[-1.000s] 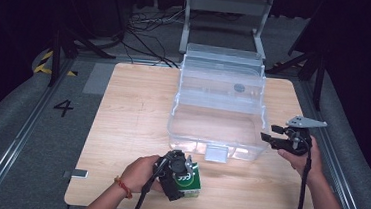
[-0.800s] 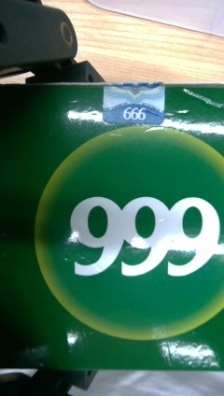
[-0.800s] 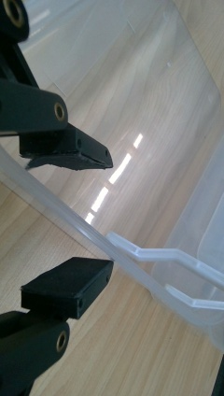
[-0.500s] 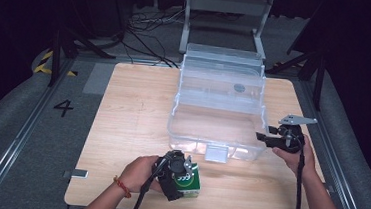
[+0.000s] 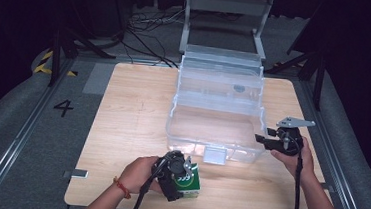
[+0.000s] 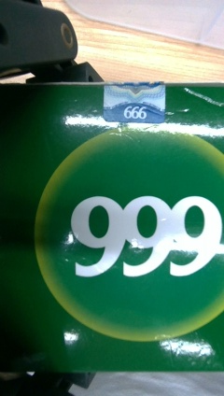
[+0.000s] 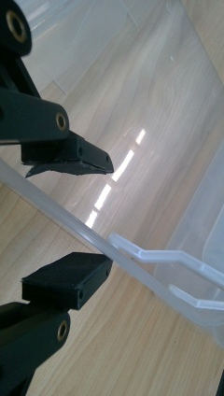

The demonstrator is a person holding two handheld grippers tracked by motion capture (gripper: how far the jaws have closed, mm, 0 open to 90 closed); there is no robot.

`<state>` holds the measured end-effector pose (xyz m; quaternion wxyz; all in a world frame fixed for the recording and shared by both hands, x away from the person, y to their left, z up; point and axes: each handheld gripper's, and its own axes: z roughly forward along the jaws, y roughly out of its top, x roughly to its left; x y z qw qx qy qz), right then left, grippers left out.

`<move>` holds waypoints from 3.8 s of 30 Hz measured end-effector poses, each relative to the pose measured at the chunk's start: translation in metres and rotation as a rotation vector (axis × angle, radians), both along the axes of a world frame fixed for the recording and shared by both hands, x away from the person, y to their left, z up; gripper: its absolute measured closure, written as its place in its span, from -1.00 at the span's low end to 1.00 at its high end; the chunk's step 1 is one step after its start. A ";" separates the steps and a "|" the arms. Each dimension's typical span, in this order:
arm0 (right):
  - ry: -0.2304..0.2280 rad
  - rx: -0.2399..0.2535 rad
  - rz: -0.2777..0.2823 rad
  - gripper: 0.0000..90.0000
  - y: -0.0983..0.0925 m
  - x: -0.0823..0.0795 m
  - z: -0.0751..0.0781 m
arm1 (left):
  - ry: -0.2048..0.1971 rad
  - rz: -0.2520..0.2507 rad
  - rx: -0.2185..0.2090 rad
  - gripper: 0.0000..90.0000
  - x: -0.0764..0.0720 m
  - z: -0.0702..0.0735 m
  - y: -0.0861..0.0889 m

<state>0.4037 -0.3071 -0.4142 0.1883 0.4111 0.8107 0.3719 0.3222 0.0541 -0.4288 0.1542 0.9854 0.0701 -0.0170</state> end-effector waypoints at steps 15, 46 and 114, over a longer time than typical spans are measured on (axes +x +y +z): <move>-0.004 -0.029 0.034 0.12 0.027 -0.012 0.001 | 0.013 -0.042 0.026 -0.63 -0.012 0.005 0.000; -0.078 0.015 0.063 -0.20 0.022 -0.027 0.019 | -0.145 -0.115 -0.058 -0.63 0.007 0.131 0.009; 0.037 -0.063 -0.027 -0.22 -0.064 -0.063 -0.043 | -0.091 -0.085 0.051 -0.70 0.130 0.059 0.013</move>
